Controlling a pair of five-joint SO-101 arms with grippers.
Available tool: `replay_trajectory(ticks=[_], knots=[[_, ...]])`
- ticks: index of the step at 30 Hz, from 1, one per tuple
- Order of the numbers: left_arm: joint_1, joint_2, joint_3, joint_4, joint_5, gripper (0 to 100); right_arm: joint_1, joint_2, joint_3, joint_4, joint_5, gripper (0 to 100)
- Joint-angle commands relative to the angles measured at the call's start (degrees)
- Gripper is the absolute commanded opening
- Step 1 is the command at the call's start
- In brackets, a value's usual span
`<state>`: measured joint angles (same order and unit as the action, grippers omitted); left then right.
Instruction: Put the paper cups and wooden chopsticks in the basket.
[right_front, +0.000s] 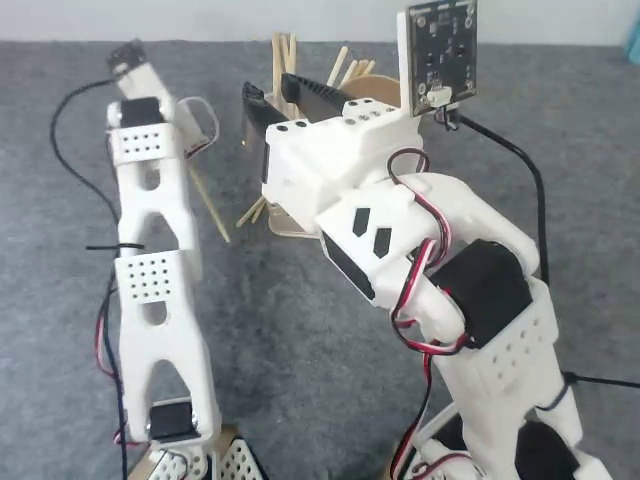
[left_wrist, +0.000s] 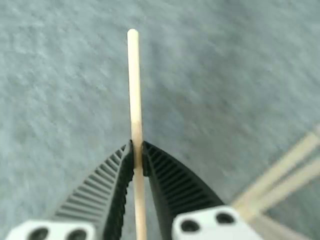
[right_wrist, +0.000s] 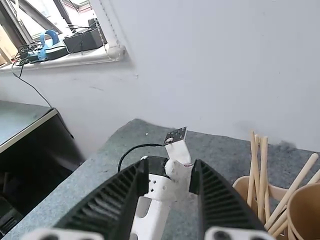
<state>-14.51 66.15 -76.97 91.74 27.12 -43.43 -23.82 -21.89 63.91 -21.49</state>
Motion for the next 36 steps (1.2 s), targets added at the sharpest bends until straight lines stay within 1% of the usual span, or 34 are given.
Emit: replay_trajectory(ticks=[1,6,11,15,19,22,26,28,32,36], knots=[[5.2,-3.1,-13.6,9.1,-0.6,1,-0.3,-0.5,-0.4,-1.3,1.1,14.1],[6.2,-3.1,-14.9,9.1,-0.6,1,-0.3,-0.5,-0.4,-1.3,1.1,14.1],[5.9,-7.9,-15.0,9.3,-0.6,1,-0.2,-0.5,-0.4,-1.4,1.1,14.1],[5.6,-12.4,-10.9,9.4,-0.6,1,-0.2,-0.5,-0.4,-1.4,1.1,14.1],[6.0,-20.1,-0.7,9.4,-0.7,1,-0.2,-0.5,-0.4,-1.4,1.1,14.1],[6.2,-29.5,9.5,9.2,-1.5,1,-0.2,-0.4,-0.4,-1.4,1.1,14.1],[6.4,-42.4,24.1,8.8,-7.0,1,-0.2,-0.1,-0.4,-1.4,1.1,14.1],[6.5,-48.0,30.1,5.9,-9.1,1,-0.2,0.0,-0.4,-1.4,1.1,14.1],[5.8,-58.7,41.3,-2.3,-9.8,1,-0.2,0.0,-0.4,-1.4,1.1,14.1],[5.7,-71.2,55.8,-12.7,-9.8,1,-0.2,0.0,-0.4,-1.4,1.1,14.1]])
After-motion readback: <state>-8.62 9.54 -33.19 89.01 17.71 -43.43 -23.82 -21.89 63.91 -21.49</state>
